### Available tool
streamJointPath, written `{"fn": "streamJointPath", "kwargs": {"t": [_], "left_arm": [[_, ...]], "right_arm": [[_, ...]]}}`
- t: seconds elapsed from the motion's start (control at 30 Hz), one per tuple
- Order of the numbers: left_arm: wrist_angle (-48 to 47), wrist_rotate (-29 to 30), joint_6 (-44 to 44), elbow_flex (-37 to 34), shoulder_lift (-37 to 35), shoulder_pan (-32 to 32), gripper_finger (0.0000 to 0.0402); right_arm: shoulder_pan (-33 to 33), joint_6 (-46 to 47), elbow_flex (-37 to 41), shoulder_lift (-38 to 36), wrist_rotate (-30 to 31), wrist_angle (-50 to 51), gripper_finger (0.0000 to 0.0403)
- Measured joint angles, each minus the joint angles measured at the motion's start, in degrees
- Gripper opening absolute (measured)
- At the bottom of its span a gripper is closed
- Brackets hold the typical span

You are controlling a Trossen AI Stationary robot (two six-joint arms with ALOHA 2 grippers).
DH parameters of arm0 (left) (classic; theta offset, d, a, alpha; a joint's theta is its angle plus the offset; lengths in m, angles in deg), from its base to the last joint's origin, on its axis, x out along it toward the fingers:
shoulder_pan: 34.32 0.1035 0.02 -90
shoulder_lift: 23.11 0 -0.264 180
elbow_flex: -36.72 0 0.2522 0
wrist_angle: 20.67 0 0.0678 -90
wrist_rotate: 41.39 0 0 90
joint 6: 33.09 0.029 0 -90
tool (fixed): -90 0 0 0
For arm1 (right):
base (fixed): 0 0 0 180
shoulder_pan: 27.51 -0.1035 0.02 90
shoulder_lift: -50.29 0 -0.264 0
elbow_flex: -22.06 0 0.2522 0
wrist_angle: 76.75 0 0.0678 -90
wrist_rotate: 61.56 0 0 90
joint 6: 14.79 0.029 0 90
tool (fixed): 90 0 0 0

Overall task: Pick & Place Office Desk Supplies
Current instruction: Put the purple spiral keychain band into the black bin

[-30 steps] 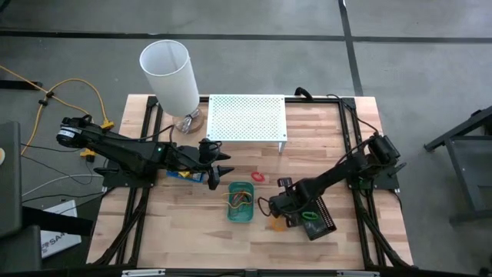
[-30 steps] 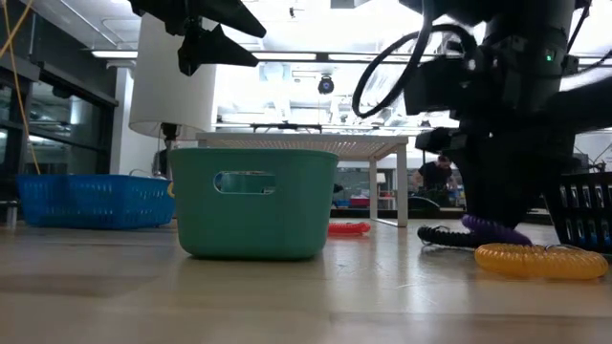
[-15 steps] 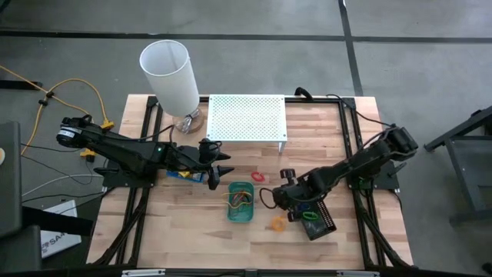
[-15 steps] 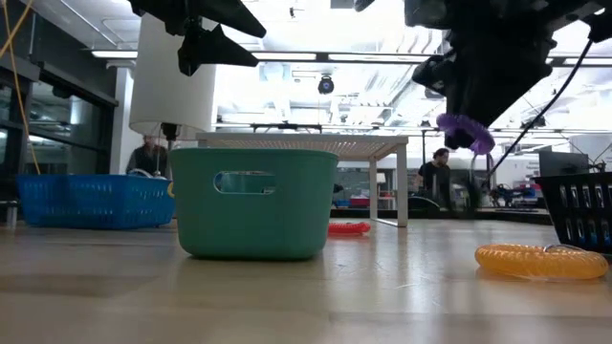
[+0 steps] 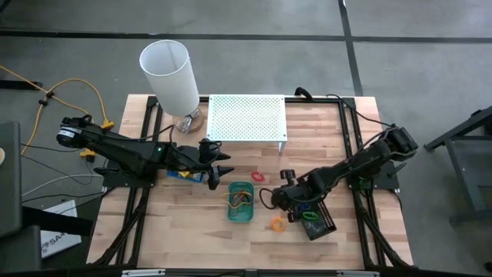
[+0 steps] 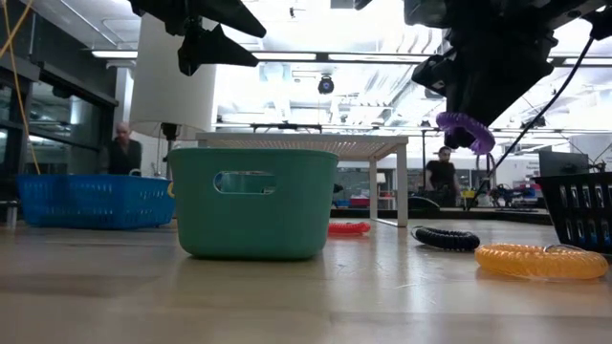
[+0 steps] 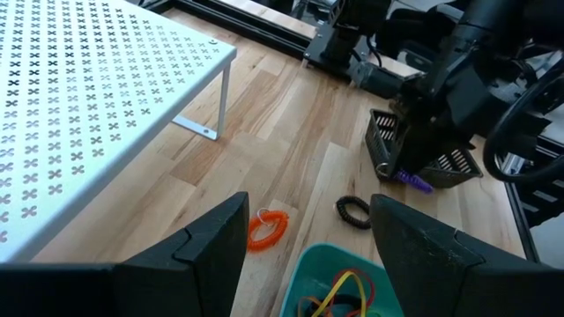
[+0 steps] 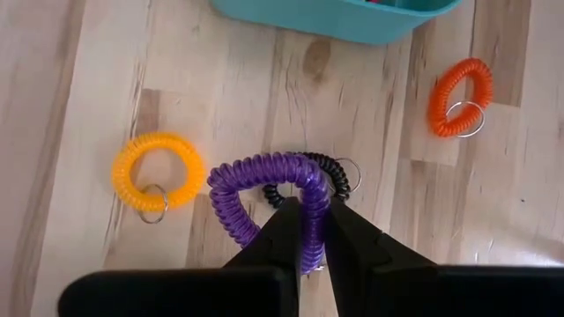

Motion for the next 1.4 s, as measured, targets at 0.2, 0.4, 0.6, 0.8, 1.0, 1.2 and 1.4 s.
{"fn": "streamJointPath", "kwargs": {"t": [0.2, 0.4, 0.6, 0.8, 1.0, 1.2, 1.4], "left_arm": [[0.0, 0.0, 0.0, 0.0, 0.0, 0.0, 0.0230], [0.0, 0.0, 0.0, 0.0, 0.0, 0.0, 0.0230], [0.0, 0.0, 0.0, 0.0, 0.0, 0.0, 0.0230], [0.0, 0.0, 0.0, 0.0, 0.0, 0.0, 0.0230], [0.0, 0.0, 0.0, 0.0, 0.0, 0.0, 0.0230], [0.0, 0.0, 0.0, 0.0, 0.0, 0.0, 0.0230], [0.0, 0.0, 0.0, 0.0, 0.0, 0.0, 0.0230]], "right_arm": [[-0.1, 5.6, 0.0, 0.0, -1.6, 4.0, 0.0024], [-2.4, 18.0, 0.0, -2.5, -4.1, 11.4, 0.0024], [-7.1, 26.5, 0.0, -6.1, -2.9, 13.3, 0.0024], [-11.2, 34.2, 0.0, -6.4, -0.6, 15.8, 0.0024], [-12.3, 41.0, 0.0, -5.9, -0.6, 18.7, 0.0024], [-12.4, 48.9, 4.7, -5.7, -3.4, 18.3, 0.0024], [-12.2, 52.5, 9.5, -5.7, -6.0, 13.2, 0.0025]]}}
